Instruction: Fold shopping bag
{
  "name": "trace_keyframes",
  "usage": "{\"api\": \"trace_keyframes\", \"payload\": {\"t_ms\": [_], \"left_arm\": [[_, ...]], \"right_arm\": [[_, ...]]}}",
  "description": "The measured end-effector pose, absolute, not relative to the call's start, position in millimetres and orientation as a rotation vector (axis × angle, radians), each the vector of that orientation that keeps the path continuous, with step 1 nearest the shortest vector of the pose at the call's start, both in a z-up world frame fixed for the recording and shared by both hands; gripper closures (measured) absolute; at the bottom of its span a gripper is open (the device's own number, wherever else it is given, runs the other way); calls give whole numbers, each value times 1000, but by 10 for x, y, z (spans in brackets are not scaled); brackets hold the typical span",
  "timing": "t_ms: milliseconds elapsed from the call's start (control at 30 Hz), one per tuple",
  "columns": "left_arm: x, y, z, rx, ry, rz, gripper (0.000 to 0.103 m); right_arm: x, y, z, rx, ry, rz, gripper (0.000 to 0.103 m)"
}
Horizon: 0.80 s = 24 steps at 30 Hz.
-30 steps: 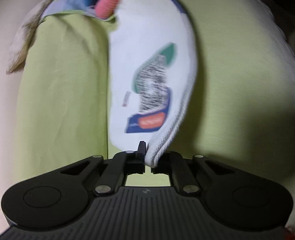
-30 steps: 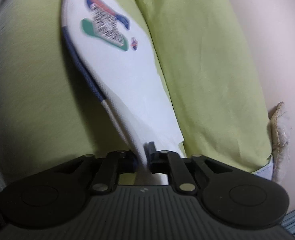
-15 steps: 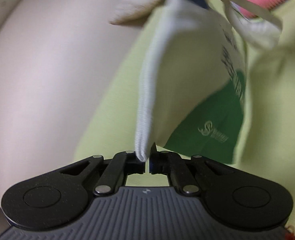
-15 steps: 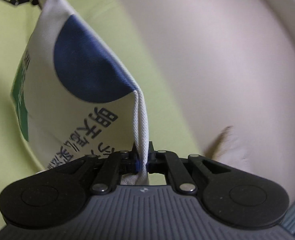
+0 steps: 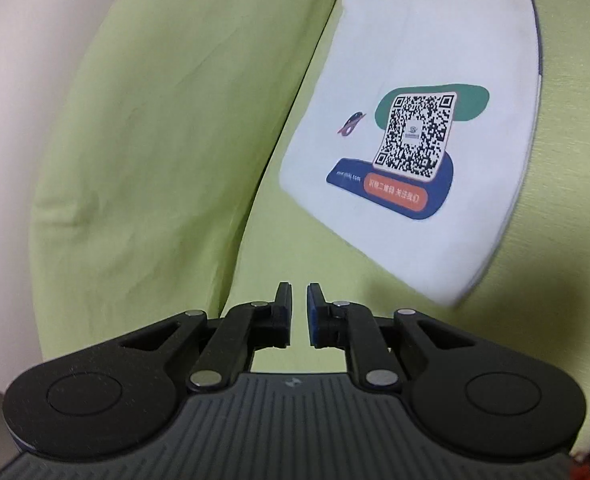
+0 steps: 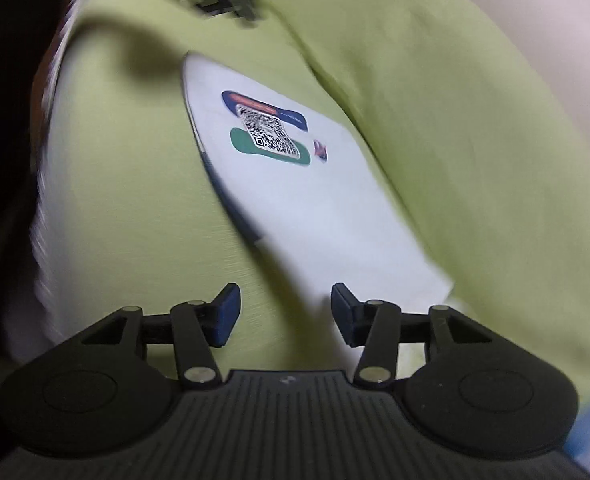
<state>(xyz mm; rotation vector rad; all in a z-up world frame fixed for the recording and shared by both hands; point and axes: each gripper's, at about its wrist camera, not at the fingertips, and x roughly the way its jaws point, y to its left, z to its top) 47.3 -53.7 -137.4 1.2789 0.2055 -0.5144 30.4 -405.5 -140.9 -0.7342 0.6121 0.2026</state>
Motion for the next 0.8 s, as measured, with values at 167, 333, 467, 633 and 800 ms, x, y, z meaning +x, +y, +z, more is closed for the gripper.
{"api": "trace_keyframes", "payload": {"t_ms": [167,333,467,633,800], "left_arm": [[571,-1040,-1318,1131,252,-596,84],[693,-1580,-1276,974,298,-683,84],[791,-2012,-1242,847,334,-748,84],[1183,-2254,-1200,678,423,-772,84],[1382,-2426,-1330,666,439,-774,76]], "right_arm": [[153,-4393,-979,-327,663,-25,64],[2,-5581,-773,143,716,-192,71],[345,-6090,-977,388,736,-213,74],[733,-6498,-1228,645,706,-271,74],[1160,-6597,-1526,823,713,-334,74]]}}
